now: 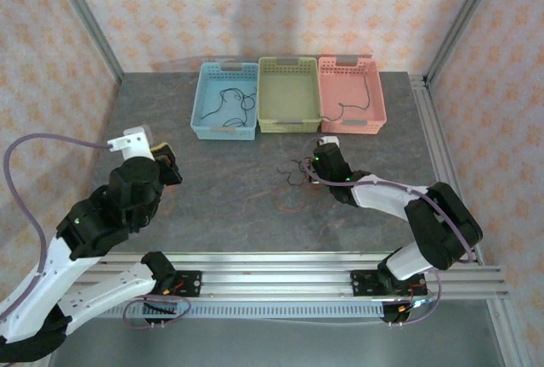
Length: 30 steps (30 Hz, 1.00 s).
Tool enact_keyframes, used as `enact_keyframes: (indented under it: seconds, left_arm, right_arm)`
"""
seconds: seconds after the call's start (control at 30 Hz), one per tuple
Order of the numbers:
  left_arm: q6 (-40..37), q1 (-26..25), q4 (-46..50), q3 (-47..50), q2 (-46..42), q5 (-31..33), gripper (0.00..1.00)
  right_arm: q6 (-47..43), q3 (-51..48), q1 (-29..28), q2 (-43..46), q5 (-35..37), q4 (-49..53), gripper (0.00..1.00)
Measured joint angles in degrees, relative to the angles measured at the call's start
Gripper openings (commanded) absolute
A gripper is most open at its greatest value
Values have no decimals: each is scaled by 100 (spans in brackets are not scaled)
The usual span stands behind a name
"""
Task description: Untangle the cables
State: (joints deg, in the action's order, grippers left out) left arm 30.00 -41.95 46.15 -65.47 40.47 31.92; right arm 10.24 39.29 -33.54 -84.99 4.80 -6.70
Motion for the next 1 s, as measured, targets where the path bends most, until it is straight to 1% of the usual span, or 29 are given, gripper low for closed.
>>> enact_keyframes:
  seconds: [0.3, 0.5, 0.63, 0.73, 0.87, 1.0]
  left_arm:
    - [-48, 0, 90, -153, 546, -470, 0]
    - [-55, 0, 57, -774, 1266, -785, 0]
    - [-96, 11, -96, -1633, 2205, -1034, 0]
    - [-175, 83, -269, -2339, 3086, -1145, 0]
    - [-275, 409, -275, -3759, 4522, -1491, 0]
    - [-328, 649, -291, -4964, 5696, -1718, 0]
  right_arm:
    - [2, -280, 0, 326, 190, -302, 0]
    - [24, -332, 0, 352, 216, -457, 0]
    - [26, -345, 0, 352, 216, -518, 0]
    - [46, -348, 2, 352, 212, -544, 0]
    - [85, -348, 2, 352, 208, -588, 0]
    - [131, -348, 2, 352, 177, -599, 0]
